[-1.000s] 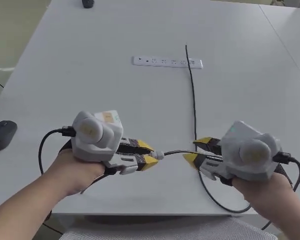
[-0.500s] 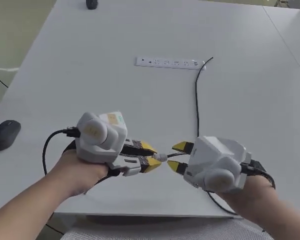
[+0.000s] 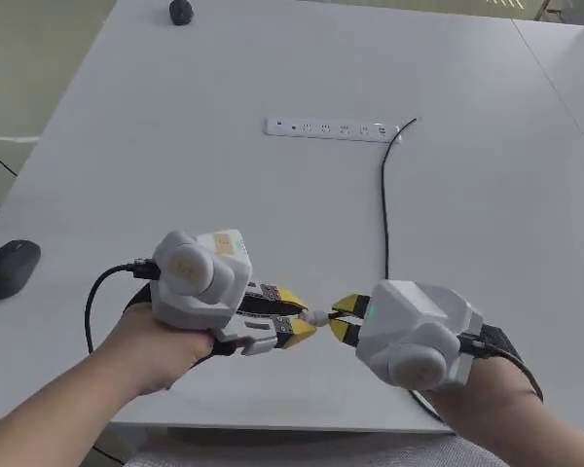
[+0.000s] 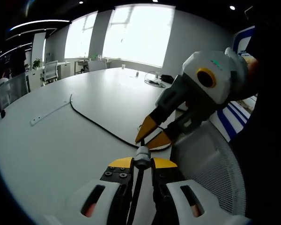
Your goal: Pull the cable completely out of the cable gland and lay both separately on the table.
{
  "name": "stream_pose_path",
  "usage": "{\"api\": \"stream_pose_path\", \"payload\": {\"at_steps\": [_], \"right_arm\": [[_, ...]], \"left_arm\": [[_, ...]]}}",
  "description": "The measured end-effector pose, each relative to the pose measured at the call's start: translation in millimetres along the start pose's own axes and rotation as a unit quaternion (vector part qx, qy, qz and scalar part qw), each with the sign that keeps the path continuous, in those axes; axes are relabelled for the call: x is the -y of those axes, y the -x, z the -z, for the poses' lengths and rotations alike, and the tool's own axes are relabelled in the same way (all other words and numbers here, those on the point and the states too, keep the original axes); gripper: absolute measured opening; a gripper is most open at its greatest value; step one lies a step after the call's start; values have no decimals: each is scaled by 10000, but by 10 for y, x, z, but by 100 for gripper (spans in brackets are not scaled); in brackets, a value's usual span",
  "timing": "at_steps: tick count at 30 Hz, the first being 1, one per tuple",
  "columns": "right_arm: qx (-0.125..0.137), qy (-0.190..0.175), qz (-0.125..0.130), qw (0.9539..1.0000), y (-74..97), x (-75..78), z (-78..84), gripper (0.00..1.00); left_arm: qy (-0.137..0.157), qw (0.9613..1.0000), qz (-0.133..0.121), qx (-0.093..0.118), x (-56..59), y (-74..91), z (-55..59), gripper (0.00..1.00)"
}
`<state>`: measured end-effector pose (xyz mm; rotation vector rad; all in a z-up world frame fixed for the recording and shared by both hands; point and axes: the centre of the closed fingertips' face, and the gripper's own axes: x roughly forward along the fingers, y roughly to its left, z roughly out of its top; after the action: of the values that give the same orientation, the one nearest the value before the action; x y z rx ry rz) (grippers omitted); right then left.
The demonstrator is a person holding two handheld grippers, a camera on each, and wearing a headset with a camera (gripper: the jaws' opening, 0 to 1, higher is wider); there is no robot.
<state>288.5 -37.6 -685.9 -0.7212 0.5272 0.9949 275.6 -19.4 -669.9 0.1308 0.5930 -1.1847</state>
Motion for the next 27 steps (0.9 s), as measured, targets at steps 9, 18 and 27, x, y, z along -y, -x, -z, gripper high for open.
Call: {"api": "stream_pose_path", "payload": {"at_steps": [9, 18, 27], "right_arm": [[-131, -952, 117, 9953, 32, 117, 212, 1], [-258, -2336, 192, 9718, 33, 208, 528, 0], [-497, -3770, 226, 9246, -24, 233, 915, 0]], "left_arm": [[2, 10000, -7, 45, -1, 22, -1, 15], [-24, 9999, -13, 98, 9, 32, -27, 15], [-55, 10000, -4, 77, 18, 28, 0, 15]]}}
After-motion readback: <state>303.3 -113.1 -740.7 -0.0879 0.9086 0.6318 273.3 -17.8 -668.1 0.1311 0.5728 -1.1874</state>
